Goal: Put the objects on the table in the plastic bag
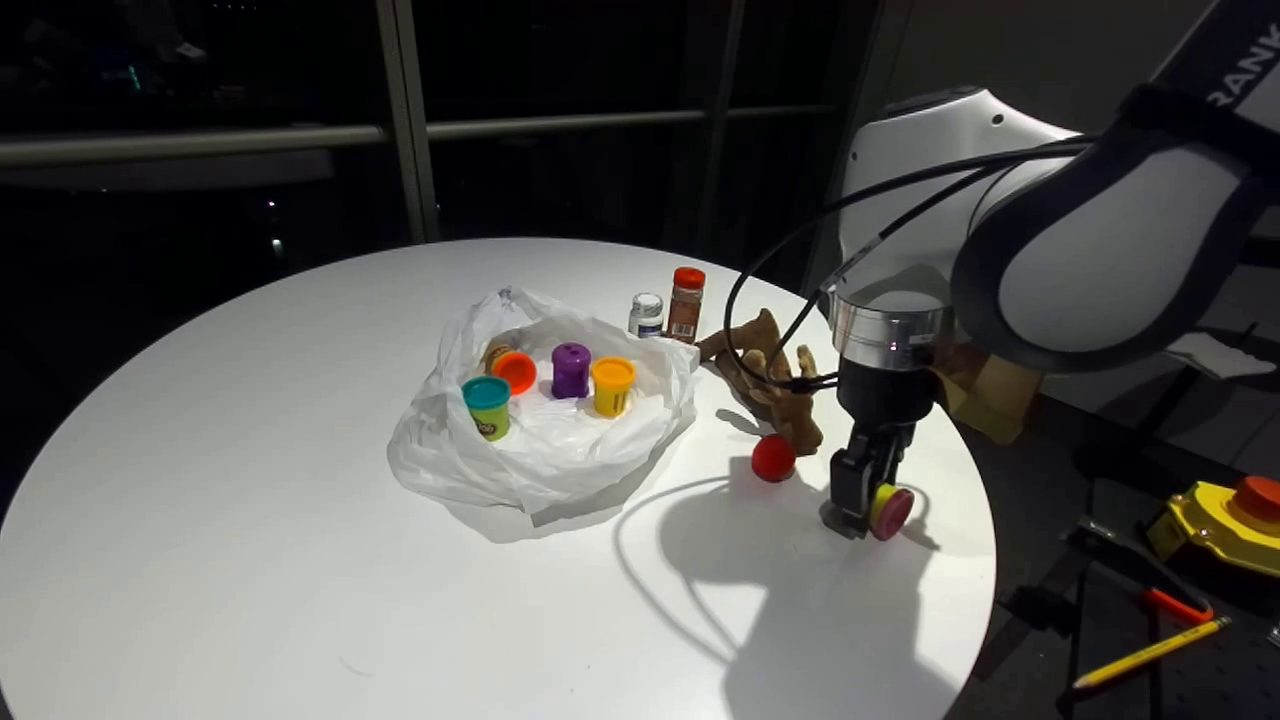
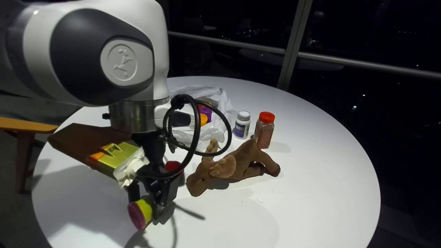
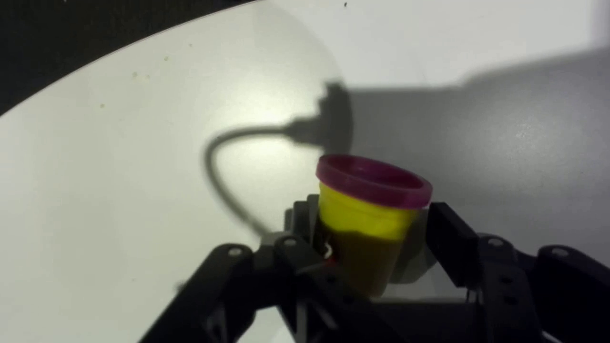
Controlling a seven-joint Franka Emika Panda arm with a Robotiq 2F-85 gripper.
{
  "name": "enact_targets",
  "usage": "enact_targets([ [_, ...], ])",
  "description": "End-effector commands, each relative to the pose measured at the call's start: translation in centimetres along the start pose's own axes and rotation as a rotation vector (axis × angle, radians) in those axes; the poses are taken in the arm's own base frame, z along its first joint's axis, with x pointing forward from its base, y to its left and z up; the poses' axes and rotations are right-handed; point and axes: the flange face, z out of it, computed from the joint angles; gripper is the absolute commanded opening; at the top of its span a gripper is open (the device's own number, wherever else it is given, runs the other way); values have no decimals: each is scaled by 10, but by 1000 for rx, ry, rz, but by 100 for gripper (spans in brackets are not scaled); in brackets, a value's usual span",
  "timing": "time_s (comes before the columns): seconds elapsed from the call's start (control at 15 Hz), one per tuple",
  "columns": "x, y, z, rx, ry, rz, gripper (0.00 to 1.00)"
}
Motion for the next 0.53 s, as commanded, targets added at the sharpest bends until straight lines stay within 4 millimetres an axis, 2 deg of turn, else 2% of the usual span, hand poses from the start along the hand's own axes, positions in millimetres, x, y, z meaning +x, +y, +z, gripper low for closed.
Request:
enact_targets([
  [0.0,3,9,-7,-19,-15,68,35],
  [0.13,-1,9,-17,-25,-14,106,20],
  [0.27,-5,3,-37,-33,3,129,19],
  [0.47,-1,-22,-91,-63,67,113,19],
])
